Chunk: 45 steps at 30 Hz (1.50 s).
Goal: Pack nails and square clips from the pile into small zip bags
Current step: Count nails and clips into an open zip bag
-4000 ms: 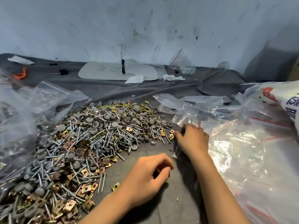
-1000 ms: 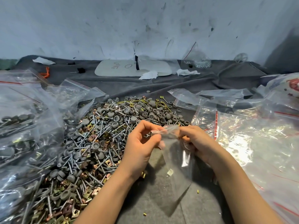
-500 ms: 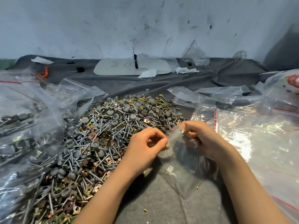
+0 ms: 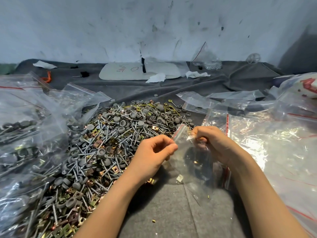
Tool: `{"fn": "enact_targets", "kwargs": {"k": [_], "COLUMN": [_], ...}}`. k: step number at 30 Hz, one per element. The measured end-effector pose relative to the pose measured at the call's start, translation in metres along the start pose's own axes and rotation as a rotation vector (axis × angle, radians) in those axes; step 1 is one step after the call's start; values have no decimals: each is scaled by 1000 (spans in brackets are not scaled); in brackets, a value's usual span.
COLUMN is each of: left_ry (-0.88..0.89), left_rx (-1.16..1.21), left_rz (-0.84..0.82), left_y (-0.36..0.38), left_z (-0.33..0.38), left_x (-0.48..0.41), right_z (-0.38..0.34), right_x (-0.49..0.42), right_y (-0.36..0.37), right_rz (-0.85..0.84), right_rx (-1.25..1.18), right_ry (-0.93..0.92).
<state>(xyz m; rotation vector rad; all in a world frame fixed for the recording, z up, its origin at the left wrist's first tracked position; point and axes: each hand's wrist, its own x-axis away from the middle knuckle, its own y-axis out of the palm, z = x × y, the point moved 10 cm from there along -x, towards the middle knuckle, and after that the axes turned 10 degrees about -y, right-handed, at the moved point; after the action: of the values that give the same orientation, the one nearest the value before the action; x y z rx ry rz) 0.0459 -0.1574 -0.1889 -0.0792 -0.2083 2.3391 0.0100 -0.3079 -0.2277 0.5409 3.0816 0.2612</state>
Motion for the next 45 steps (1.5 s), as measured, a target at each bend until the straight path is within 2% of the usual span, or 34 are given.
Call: {"fn": "enact_targets", "kwargs": {"k": [2, 4, 7, 11, 14, 20, 23, 27, 29, 30, 31, 33, 35, 38, 45], "left_ry": [7, 57, 188, 223, 296, 388, 409, 423, 429, 435, 438, 419, 397, 380, 350], "left_rx": [-84, -230, -491, -557, -560, -507, -496, -469, -431, -408, -384, -339, -302, -273, -322], "left_rz": [26, 59, 84, 45, 43, 59, 81, 158, 222, 259, 300, 382, 453, 492, 457], "left_y": [-3, -5, 2, 13, 15, 14, 12, 5, -1, -5, -10, -19, -28, -34, -28], "left_z": [-2, 0, 7, 6, 13, 24, 26, 29, 32, 33, 34, 34, 34, 31, 26], "left_x": [-1, -1, 2, 4, 7, 12, 13, 15, 17, 18, 19, 19, 20, 20, 15], "right_z": [-1, -8, -34, -76, -89, -81, -83, -88, -85, -79, -68, -36, -13, -12, -13], "right_x": [0, -2, 0, 15, 25, 30, 32, 29, 26, 23, 20, 17, 21, 20, 26], "right_y": [-2, -13, -26, -8, 20, 47, 53, 33, 12, 5, 2, 10, 17, 23, 26], "right_rz": [24, 125, 242, 194, 86, -108, -138, 38, 163, 169, 109, -154, -346, -371, -391], "right_rx": [-34, -15, 48, 138, 241, 304, 423, 473, 550, 624, 724, 985, 1179, 1264, 1287], "right_ry": [-12, -75, -280, -598, -704, -628, -656, -657, -580, -497, -390, -156, -34, -51, -9]}}
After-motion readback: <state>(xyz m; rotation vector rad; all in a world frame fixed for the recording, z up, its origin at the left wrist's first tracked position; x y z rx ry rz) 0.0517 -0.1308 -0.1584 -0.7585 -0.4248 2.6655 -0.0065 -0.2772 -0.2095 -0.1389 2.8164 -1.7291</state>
